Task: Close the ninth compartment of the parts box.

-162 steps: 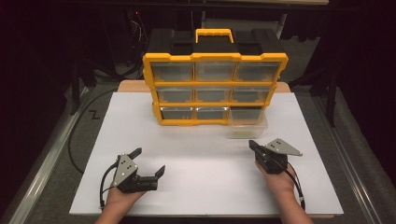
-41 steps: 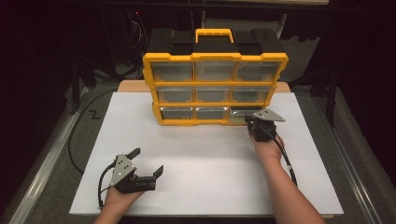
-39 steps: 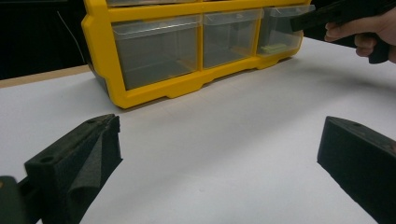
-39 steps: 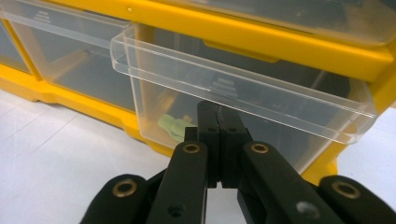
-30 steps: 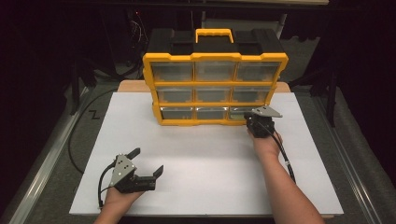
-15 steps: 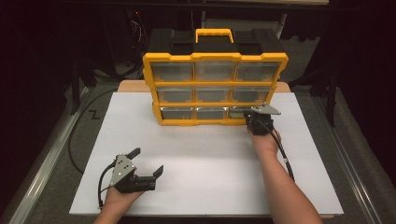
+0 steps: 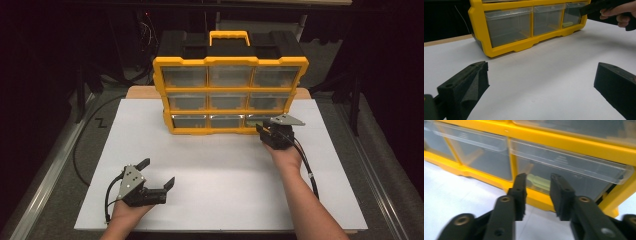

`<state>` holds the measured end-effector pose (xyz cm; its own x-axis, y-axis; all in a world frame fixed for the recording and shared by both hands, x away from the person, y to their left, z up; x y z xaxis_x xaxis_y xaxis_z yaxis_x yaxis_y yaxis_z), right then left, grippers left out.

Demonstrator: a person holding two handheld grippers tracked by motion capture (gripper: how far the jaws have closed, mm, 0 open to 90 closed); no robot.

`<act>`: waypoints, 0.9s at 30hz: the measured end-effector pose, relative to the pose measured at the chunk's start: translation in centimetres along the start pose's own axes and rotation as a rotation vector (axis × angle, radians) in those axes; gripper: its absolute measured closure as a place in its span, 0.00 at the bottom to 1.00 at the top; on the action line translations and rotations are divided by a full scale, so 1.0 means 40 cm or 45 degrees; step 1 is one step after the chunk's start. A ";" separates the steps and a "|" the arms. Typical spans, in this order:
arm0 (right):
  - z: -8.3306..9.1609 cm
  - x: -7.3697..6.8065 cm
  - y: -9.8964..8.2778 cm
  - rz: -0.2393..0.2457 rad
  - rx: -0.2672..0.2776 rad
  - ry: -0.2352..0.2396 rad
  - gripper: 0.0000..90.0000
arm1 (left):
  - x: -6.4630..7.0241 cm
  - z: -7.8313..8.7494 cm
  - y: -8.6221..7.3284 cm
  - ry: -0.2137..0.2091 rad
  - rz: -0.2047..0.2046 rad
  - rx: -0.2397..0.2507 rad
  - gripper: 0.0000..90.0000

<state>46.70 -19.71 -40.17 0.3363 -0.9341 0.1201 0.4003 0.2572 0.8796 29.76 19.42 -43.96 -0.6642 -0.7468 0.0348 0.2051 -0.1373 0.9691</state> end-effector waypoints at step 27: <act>0.155 -0.033 -0.118 -0.011 0.033 0.126 0.01 | -0.008 0.003 -0.001 0.002 0.019 -0.006 0.00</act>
<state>39.08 -21.21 -41.62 0.4158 -0.9069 0.0679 0.3814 0.2416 0.8923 29.88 19.74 -44.00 -0.6599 -0.7497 0.0485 0.2180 -0.1293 0.9674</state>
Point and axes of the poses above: each handheld gripper's, and its own axes: z roughly backward along the jaws, y roughly out of its top, x roughly to its right, the point moved 2 cm from there along -z, roughly forward along the jaws, and after that the axes turned 9 degrees about -y, right-handed, at the moved point
